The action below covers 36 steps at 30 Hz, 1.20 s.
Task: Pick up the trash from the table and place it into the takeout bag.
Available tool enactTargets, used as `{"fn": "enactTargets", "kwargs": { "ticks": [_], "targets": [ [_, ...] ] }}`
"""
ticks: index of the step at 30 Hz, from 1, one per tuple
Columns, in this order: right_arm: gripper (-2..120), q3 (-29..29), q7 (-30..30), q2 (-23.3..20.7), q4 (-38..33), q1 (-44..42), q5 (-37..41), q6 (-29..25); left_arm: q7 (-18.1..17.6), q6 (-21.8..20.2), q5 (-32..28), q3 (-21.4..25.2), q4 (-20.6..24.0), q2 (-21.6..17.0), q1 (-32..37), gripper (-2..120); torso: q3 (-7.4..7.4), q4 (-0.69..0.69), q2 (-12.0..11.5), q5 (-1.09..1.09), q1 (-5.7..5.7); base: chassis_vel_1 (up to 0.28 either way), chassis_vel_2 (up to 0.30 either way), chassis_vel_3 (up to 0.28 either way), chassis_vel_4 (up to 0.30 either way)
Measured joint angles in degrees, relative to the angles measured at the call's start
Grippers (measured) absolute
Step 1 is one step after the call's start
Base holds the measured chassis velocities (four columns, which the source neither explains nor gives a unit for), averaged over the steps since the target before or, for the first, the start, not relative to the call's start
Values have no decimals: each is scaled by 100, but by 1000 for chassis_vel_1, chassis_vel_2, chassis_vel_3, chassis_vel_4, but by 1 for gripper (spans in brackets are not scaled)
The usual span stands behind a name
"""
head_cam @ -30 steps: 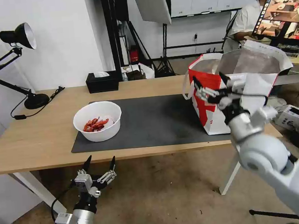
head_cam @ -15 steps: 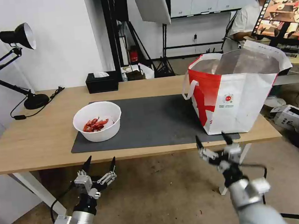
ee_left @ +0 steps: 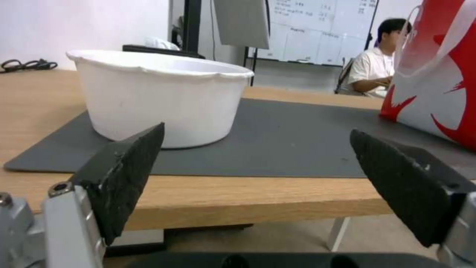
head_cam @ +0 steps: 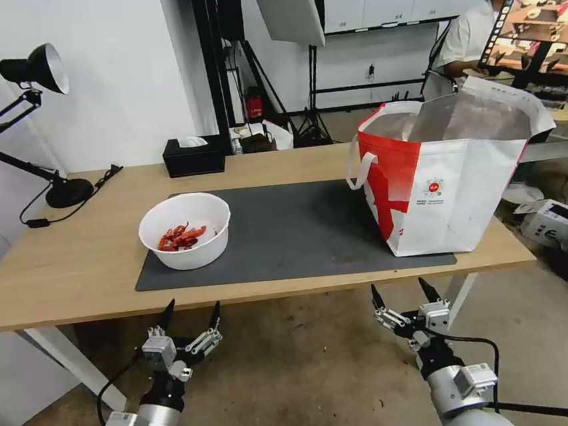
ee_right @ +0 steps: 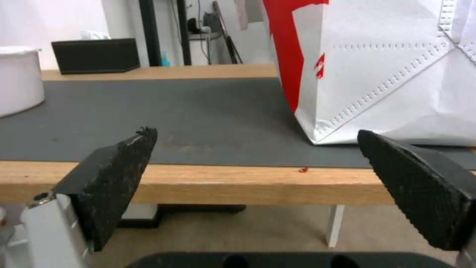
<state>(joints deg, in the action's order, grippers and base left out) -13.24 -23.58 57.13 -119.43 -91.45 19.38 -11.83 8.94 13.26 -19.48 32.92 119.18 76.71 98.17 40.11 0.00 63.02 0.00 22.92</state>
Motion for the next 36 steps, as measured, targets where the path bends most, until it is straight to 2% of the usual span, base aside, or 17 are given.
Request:
{"fn": "enactTargets", "kwargs": {
  "ticks": [32,36],
  "targets": [
    [100,5,21,-18,30,22,25,33,0,3,-55,173,156,-68,33,100,0,0,0,0,0,0,0,0,0],
    [100,5,20,-18,29,24,26,34,-60,-198,-261,259,313,-250,-16,100,0,0,0,0,0,0,0,0,0]
  ]
}}
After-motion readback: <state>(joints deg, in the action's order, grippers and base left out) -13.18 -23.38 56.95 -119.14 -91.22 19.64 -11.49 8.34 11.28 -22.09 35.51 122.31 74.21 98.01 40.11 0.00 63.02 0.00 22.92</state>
